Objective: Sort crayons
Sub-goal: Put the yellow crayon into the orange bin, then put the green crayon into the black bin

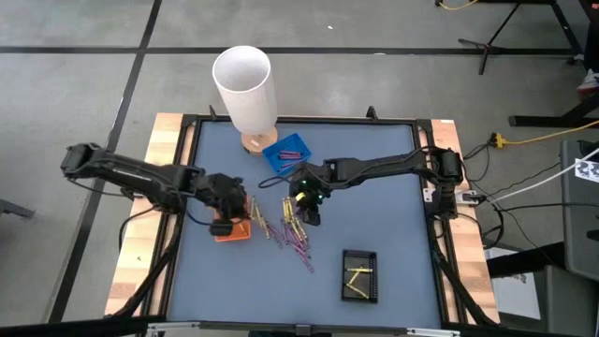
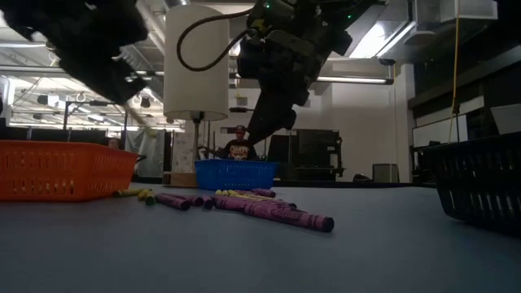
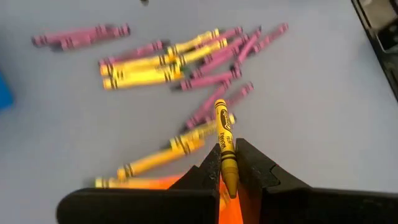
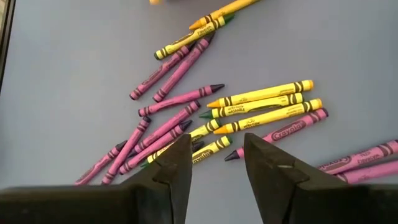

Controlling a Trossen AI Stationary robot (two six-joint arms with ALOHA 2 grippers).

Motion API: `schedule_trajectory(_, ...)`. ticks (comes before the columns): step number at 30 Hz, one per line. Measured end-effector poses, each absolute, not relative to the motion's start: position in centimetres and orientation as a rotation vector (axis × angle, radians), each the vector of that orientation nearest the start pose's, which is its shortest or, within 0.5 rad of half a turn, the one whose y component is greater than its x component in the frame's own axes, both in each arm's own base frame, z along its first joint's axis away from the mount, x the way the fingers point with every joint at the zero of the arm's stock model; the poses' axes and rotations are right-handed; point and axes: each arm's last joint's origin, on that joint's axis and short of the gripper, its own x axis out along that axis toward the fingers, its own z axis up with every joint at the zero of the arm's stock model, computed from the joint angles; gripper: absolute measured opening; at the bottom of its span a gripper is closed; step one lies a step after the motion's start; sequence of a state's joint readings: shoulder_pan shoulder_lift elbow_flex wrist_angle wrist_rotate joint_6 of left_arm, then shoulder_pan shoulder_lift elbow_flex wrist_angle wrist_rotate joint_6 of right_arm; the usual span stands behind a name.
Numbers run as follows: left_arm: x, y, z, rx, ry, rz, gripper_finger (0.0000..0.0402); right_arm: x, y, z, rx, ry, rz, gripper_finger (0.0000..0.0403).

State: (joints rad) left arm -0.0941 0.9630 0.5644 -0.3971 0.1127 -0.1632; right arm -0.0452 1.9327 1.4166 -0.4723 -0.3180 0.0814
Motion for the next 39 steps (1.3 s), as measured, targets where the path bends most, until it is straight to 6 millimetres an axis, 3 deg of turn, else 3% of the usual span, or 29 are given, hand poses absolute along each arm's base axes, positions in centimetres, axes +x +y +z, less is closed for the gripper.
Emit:
schedule_trajectory(10,14.9,-1.8,21.6,-0.194,0.944,-0.135,0.0012,40.9,-0.9,20.2,0.336,0.997,0.166,0.0144)
schedule_trajectory(16,14.8,-1.8,21.6,-0.215,0.949,-0.123,0.0017,40.9,-0.2,20.2,0.355,1.004,0.115,0.0144)
schedule_trajectory(23,14.7,-1.7,21.4,-0.194,0.973,-0.075,0.0054,40.8,2.5,20.1,0.264,1.007,0.059,0.0144)
schedule_trajectory(32,14.6,-1.5,21.3,-0.189,0.981,-0.009,0.0114,40.5,5.3,20.0,0.285,0.995,-0.136,0.0144)
schedule_trajectory(39,14.6,-1.5,21.3,-0.191,0.981,-0.007,0.0134,40.1,7.0,19.2,0.274,1.000,-0.277,0.0144)
